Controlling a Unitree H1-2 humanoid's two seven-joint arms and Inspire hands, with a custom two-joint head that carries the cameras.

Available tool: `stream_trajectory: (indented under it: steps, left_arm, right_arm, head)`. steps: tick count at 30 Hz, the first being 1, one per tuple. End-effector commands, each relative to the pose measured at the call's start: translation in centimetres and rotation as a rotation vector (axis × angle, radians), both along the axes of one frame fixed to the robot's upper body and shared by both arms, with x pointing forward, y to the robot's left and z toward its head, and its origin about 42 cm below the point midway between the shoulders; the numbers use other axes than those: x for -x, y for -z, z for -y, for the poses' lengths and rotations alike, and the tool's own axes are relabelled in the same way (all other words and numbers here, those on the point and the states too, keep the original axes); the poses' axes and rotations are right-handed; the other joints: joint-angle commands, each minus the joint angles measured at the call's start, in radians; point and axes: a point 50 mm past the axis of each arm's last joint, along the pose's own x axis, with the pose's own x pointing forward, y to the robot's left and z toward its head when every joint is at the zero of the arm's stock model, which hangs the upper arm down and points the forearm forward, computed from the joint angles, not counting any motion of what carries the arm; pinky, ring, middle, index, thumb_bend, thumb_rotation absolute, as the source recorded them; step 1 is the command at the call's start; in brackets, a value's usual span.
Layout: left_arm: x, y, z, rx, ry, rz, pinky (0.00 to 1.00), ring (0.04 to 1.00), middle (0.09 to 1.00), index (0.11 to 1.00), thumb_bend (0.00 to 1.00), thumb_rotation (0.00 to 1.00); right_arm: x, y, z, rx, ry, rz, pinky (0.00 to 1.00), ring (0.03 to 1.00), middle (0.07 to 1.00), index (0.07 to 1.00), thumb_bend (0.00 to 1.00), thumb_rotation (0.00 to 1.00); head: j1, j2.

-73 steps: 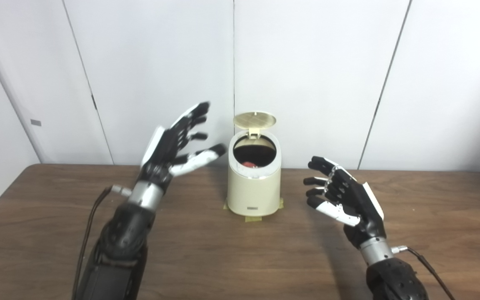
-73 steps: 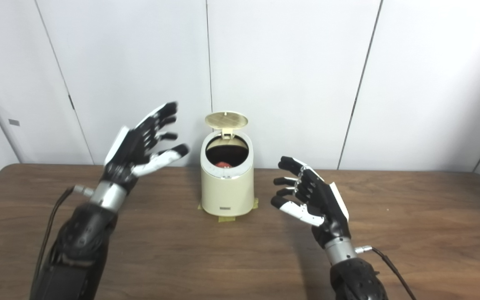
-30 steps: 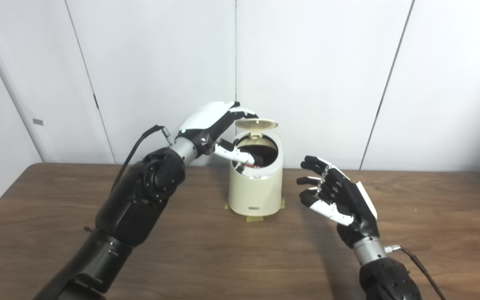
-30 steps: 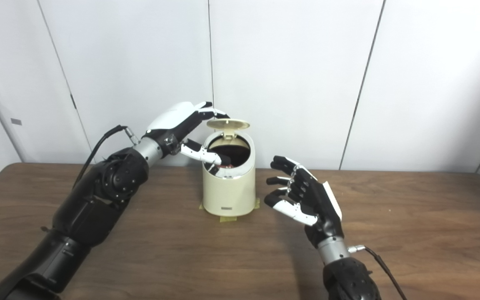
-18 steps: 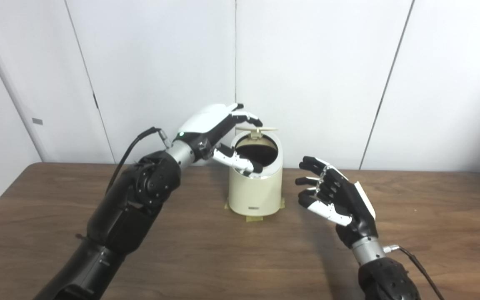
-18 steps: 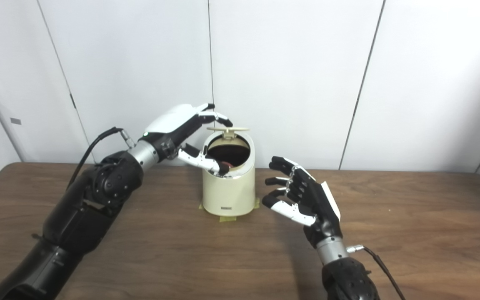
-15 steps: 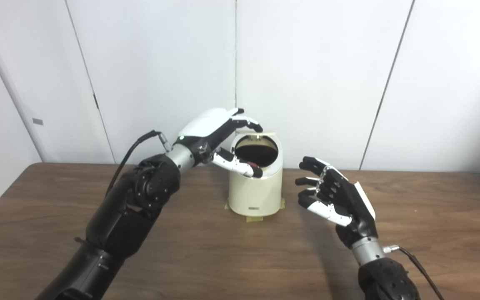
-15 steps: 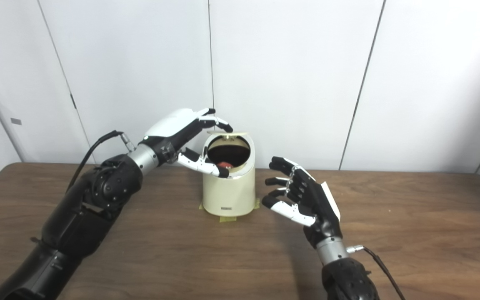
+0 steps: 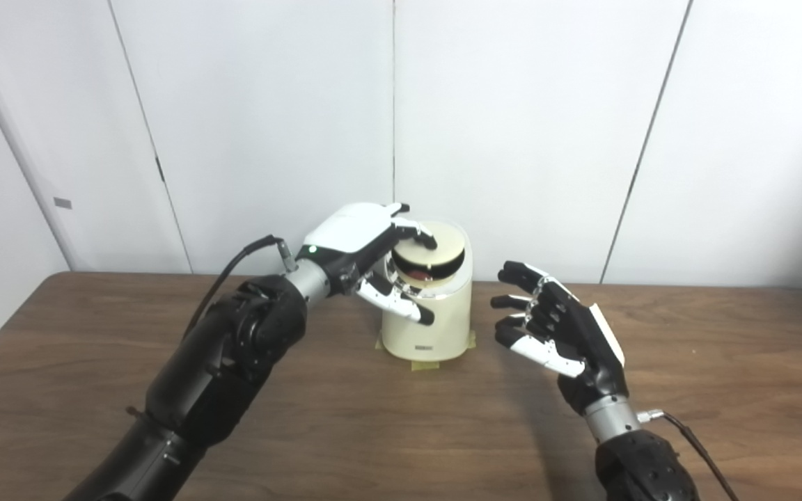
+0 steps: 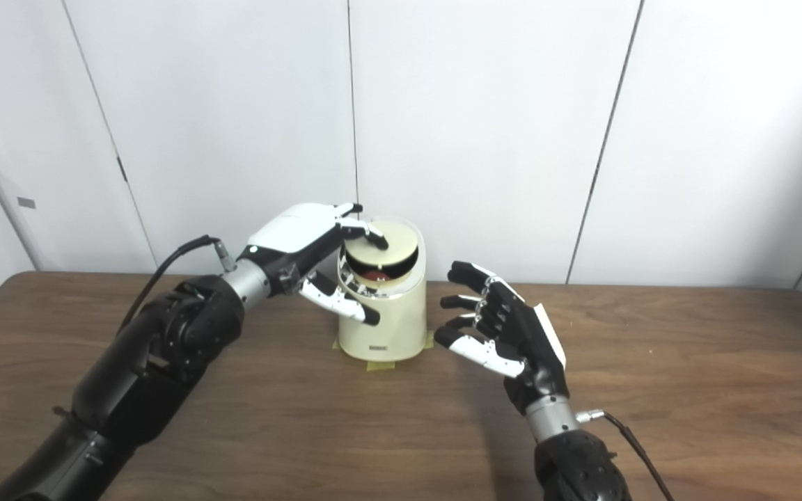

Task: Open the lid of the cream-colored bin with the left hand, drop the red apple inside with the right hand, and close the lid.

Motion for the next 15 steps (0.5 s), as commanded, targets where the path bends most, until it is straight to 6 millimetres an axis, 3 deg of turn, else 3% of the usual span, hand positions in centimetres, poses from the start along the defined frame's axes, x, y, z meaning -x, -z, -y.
stream_trajectory:
  steps: [1,11,15]
  left_arm:
    - [-0.1,-2.4,-0.1,-0.031,0.013,0.079,1.00,0.995,0.816,0.781,0.96,0.41]
    - [0.6,-0.5,0.5,-0.101,0.030,0.095,1.00,0.965,0.799,0.763,0.95,0.40]
    - [0.9,0.7,0.9,-0.192,0.020,0.112,1.00,0.984,0.827,0.800,0.94,0.42]
  right_arm:
    - [-0.7,-2.8,-0.5,-0.030,-0.005,0.099,0.52,0.669,0.798,0.762,0.88,0.32]
    - [-0.5,-3.1,-0.7,-0.027,-0.004,0.105,0.52,0.680,0.800,0.765,0.88,0.33]
    - [-0.5,-3.2,-0.7,-0.022,-0.002,0.106,0.52,0.677,0.801,0.767,0.89,0.34]
  head:
    - [0.000,0.001]
    - [-0.001,0.013]
    - [-0.003,0.017]
